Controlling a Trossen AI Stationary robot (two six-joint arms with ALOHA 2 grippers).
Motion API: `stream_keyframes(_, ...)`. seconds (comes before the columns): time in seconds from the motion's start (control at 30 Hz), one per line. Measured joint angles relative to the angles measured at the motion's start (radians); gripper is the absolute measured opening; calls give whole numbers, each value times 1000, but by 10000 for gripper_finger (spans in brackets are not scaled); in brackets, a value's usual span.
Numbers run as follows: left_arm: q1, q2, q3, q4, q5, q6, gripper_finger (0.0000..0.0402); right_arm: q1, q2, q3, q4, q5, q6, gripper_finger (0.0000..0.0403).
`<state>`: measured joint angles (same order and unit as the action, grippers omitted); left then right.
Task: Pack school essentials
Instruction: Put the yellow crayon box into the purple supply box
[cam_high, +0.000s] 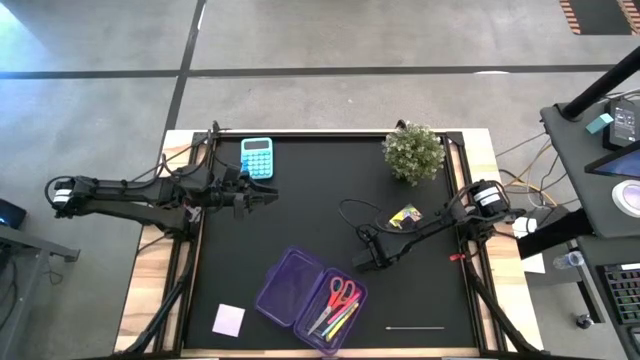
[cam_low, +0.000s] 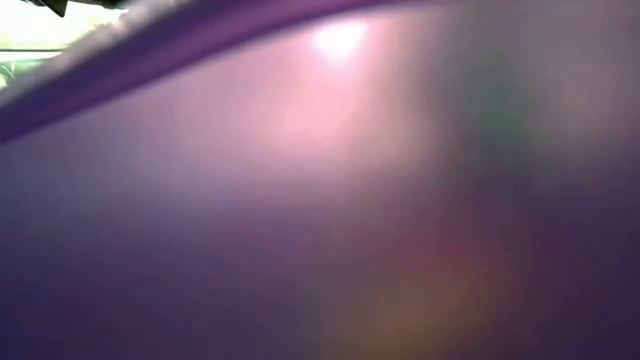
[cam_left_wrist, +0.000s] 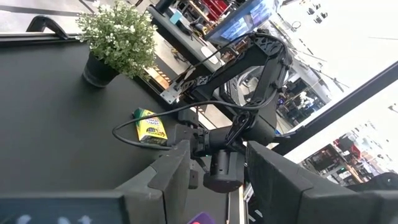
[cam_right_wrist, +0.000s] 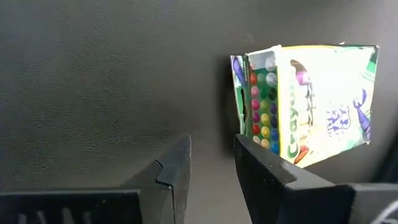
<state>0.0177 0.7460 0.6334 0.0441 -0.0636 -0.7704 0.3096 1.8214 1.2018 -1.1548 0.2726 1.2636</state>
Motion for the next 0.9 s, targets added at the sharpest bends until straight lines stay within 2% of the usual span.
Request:
stream_keyframes(0.63, 0, 0, 0, 0, 0, 27, 141, 0, 30, -66, -11, 35, 16, 82)
stream_keyframes(0.77, 0, 0, 0, 0, 0, 27, 141, 0, 41, -86, -10, 45, 0, 59)
stream_keyframes(0.9, 0, 0, 0, 0, 0, 27, 141, 0, 42, -92, -9, 51, -12, 18)
